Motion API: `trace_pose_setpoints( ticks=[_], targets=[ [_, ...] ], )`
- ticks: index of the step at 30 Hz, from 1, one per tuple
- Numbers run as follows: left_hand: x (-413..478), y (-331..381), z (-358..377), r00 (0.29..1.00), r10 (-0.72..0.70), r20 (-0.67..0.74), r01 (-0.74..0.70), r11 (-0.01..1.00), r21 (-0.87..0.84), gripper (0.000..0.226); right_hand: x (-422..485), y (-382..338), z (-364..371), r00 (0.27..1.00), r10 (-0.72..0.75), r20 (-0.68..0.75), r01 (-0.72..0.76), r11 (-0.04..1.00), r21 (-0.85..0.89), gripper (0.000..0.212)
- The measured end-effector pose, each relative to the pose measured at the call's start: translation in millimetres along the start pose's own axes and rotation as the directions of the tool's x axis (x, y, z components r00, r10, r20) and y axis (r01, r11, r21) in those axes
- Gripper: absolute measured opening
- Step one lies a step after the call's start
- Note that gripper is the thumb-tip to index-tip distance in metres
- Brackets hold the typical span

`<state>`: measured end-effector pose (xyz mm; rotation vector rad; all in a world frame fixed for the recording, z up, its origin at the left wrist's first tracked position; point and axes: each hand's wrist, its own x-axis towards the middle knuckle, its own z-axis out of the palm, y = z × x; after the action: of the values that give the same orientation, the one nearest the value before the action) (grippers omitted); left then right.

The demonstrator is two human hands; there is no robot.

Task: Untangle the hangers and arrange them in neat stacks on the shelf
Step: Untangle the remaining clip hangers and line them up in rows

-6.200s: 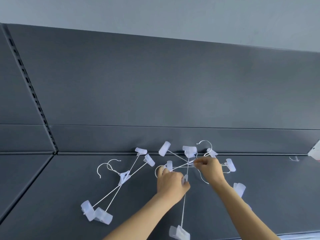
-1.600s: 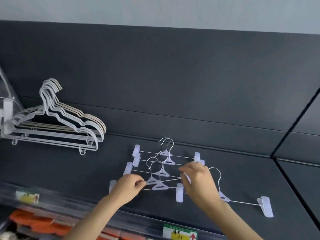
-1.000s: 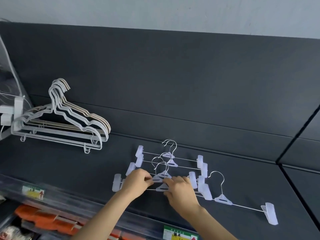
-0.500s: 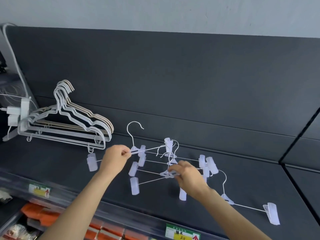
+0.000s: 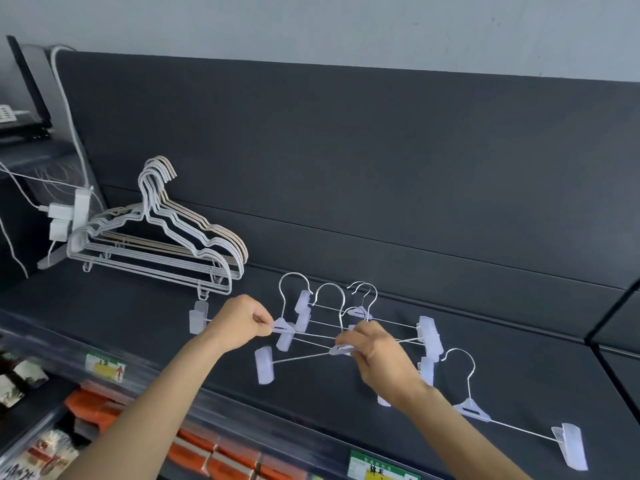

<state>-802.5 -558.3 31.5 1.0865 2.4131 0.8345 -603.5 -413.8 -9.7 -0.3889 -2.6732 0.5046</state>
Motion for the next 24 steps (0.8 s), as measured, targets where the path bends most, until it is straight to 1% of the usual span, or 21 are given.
trace_pose_setpoints(
  ticks=[2, 4, 6, 7, 9, 11, 15, 19, 22, 24],
  targets=[
    [-2, -2, -2, 0.999, 0.002, -0.033, -0.003, 1.0, -0.006, 0.008, -2, 4, -3, 0.999, 0.048, -0.025, -0.047, 0.999, 0.009, 0.031],
    [-3, -7, -6, 0.987, -0.022, -0.16, 0.017, 0.999, -0.03, 0.008, -9, 8, -5, 0.995, 0.085, -0.048, -0.083, 0.995, 0.047, 0.031],
    [-1, -17, -11, 0.939, -0.081, -0.333, 0.061, 0.996, -0.071, 0.01, -16, 14, -5, 0.987, 0.154, -0.036, -0.15, 0.985, 0.085, 0.031],
    [-1, -21, -12, 0.908, -0.12, -0.402, 0.076, 0.99, -0.122, 0.01, -17, 18, -3, 0.981, 0.194, -0.013, -0.192, 0.978, 0.087, 0.032],
    [-1, -23, -12, 0.87, -0.165, -0.465, 0.073, 0.975, -0.21, 0.009, -13, 24, 1, 0.964, 0.264, 0.027, -0.266, 0.961, 0.081, 0.035],
    [-1, -20, -7, 0.88, -0.162, -0.447, 0.051, 0.967, -0.252, 0.008, -4, 26, 5, 0.949, 0.308, 0.064, -0.313, 0.946, 0.09, 0.037],
    [-6, -13, 8, 0.918, -0.124, -0.377, 0.008, 0.955, -0.295, 0.013, 2, 22, 17, 0.933, 0.327, 0.147, -0.339, 0.938, 0.068, 0.037],
    [-11, -13, 18, 0.941, -0.114, -0.318, 0.004, 0.945, -0.327, 0.027, -9, 18, 27, 0.93, 0.329, 0.166, -0.34, 0.939, 0.046, 0.037],
    [-13, -10, 23, 0.953, -0.091, -0.29, -0.006, 0.948, -0.317, 0.024, -15, 13, 30, 0.933, 0.305, 0.192, -0.321, 0.945, 0.057, 0.035],
    [-14, -5, 28, 0.963, -0.071, -0.26, -0.018, 0.945, -0.326, 0.023, -17, 10, 28, 0.934, 0.307, 0.184, -0.325, 0.942, 0.079, 0.037]
  ],
)
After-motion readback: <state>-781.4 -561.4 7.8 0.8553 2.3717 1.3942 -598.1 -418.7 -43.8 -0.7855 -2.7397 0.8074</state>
